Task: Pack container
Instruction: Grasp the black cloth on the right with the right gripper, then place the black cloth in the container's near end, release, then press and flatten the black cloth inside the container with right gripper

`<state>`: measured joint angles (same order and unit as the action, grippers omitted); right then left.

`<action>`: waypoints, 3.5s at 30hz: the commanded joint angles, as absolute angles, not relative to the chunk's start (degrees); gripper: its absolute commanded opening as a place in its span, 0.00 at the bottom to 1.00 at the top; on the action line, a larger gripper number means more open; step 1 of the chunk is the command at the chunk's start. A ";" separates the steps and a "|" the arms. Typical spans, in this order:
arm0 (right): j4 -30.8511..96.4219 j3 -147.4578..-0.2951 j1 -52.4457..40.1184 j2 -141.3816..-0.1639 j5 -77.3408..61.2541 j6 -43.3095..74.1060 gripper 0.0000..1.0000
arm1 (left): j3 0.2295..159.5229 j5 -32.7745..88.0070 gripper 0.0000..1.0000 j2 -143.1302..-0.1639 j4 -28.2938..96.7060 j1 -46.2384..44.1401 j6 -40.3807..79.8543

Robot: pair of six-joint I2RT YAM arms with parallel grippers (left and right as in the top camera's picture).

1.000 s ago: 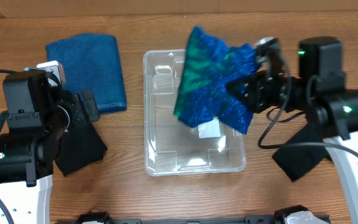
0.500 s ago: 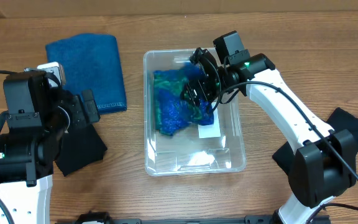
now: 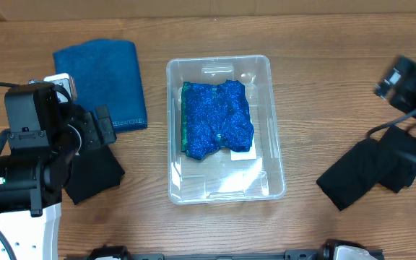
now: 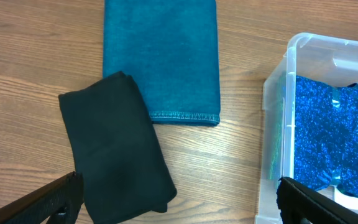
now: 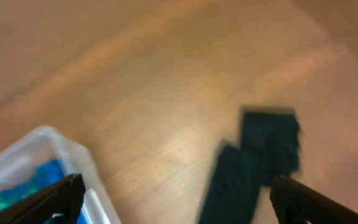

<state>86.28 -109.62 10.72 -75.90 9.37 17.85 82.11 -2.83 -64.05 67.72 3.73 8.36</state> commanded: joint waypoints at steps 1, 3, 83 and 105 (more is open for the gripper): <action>87.79 -99.96 25.39 -77.67 0.21 17.37 1.00 | 83.29 -3.09 1.00 -64.12 67.53 3.57 7.27; 85.43 -91.26 31.64 -77.67 -3.64 17.37 1.00 | 83.29 -3.11 1.00 -64.12 67.53 3.57 7.27; 60.23 -77.14 50.76 -104.77 -6.59 14.85 1.00 | 83.24 -2.96 1.00 -64.12 69.01 3.57 7.29; 49.60 -70.19 44.51 -104.07 -51.33 -0.67 0.04 | 83.24 -2.96 1.00 -64.14 69.04 3.57 7.29</action>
<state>44.97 -63.51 49.60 -107.02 -42.76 5.72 82.19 -2.81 -64.05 69.06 3.73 8.36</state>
